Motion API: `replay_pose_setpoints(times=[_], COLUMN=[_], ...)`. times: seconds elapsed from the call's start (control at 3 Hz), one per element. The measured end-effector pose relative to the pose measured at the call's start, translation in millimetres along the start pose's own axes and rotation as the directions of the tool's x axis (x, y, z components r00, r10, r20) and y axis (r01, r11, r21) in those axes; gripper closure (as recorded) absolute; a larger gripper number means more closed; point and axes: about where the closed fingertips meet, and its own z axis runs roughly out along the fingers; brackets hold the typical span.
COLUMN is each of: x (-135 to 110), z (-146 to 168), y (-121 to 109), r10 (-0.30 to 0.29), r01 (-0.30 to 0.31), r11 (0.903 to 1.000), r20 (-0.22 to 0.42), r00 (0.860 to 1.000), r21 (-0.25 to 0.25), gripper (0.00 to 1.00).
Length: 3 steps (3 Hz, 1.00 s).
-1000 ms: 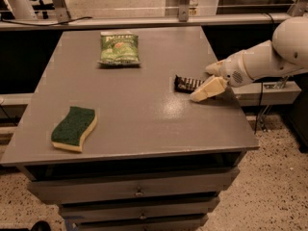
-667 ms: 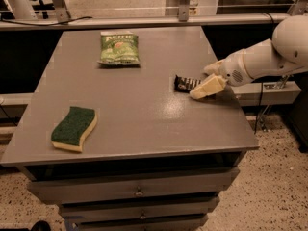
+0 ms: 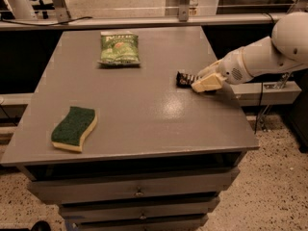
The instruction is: Pick rxbar chocolate
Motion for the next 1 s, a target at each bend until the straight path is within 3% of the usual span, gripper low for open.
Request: replay_pose_setpoints(times=[0.33,0.67,1.0], x=[0,-33,-85], z=[0,-40,-103], y=[0,-3,-2], r10=[0.000,-0.010,-0.026], r01=[0.000,0.008,0.012], r11=[1.0000,0.9997,0.9979], r20=[0.000,0.081,0.229], r00=[1.000,0.997,0.973], r21=[0.000,0.024,0.064], gripper=[1.00,1.00,1.00])
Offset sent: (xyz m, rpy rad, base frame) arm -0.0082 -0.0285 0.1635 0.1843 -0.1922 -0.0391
